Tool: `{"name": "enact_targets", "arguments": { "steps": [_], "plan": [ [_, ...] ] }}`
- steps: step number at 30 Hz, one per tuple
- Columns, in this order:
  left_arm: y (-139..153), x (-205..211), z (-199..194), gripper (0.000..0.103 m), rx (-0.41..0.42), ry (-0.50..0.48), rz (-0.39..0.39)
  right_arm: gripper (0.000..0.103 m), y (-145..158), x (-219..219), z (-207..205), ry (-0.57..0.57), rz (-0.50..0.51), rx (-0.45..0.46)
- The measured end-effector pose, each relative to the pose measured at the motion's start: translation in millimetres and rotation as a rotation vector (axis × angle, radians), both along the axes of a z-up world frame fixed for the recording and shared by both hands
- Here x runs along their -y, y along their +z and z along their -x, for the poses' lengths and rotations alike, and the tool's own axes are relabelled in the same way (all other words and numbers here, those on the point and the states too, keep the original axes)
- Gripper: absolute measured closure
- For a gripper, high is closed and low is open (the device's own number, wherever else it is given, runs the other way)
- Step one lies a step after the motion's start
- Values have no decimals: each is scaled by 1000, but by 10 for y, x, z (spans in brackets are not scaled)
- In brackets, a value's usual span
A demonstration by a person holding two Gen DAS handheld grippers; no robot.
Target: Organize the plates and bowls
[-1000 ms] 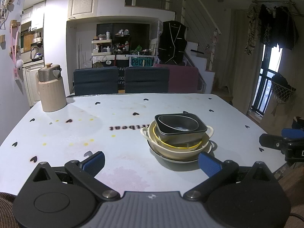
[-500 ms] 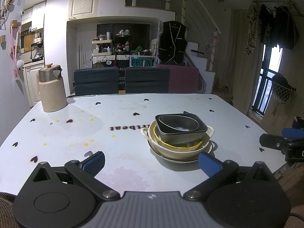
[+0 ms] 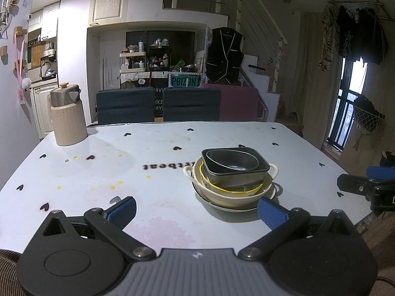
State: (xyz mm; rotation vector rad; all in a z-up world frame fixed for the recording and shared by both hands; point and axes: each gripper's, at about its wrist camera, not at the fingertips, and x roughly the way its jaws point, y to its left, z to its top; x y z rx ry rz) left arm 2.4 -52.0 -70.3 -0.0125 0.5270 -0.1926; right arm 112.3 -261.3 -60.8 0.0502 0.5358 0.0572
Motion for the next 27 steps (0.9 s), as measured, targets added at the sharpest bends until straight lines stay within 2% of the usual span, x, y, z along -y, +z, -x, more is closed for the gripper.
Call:
{"name": "enact_targets", "arguments": {
  "steps": [27],
  "plan": [
    [17, -10, 3, 0, 5, 2, -3, 0, -4, 16, -4, 5, 0, 0]
  ]
}}
